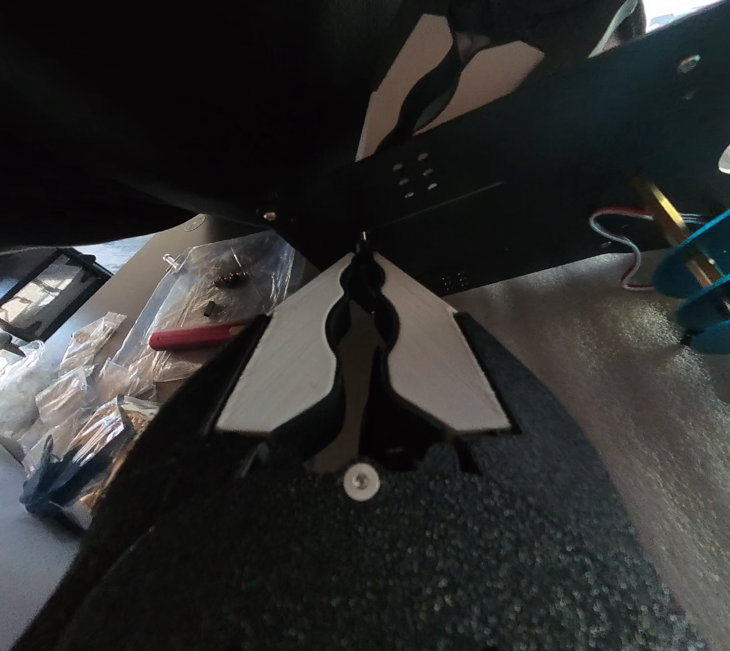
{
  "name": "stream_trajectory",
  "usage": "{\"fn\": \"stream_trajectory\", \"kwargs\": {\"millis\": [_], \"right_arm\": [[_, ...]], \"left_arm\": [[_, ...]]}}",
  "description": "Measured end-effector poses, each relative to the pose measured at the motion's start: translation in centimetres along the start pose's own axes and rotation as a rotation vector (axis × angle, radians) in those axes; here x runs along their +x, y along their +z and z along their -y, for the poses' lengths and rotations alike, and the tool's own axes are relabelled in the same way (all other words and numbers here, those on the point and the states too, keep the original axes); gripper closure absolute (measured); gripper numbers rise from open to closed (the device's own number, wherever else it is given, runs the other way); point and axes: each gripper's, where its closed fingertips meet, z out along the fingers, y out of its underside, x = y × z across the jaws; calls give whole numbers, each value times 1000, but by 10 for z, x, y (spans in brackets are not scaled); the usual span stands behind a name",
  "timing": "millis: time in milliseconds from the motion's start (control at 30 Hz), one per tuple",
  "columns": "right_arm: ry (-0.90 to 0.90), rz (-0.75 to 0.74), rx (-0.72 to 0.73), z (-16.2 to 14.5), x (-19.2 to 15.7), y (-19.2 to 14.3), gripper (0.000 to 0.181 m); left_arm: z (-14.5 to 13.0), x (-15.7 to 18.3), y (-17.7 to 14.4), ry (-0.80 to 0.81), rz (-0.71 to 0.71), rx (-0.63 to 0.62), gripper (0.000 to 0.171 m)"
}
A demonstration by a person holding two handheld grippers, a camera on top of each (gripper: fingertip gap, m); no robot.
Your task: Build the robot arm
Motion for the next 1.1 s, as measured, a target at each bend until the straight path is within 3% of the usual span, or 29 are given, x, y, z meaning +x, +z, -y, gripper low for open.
{"fn": "stream_trajectory", "kwargs": {"millis": [33,200,400,567,633,733,1033,1100], "right_arm": [[-13,-4,-6,0,0,0,179],[-89,-83,-84,-3,6,-3,179],[22,-281,-316,-36,41,-35,180],[8,-458,-561,-73,71,-56,179],[69,-445,-493,-70,72,-53,178],[91,-423,-470,-71,68,-54,154],[-63,-482,-477,-73,76,-46,160],[-72,-484,-476,-73,75,-47,170]], "left_arm": [[0,0,0,-1,-1,0,171],[0,0,0,-33,-13,12,171],[0,1,1,-25,-7,13,171],[0,1,1,-22,-7,10,171],[0,1,1,-15,-3,6,171],[0,1,1,-8,2,7,171],[0,0,2,-3,12,23,171],[0,0,2,-1,18,25,171]]}}
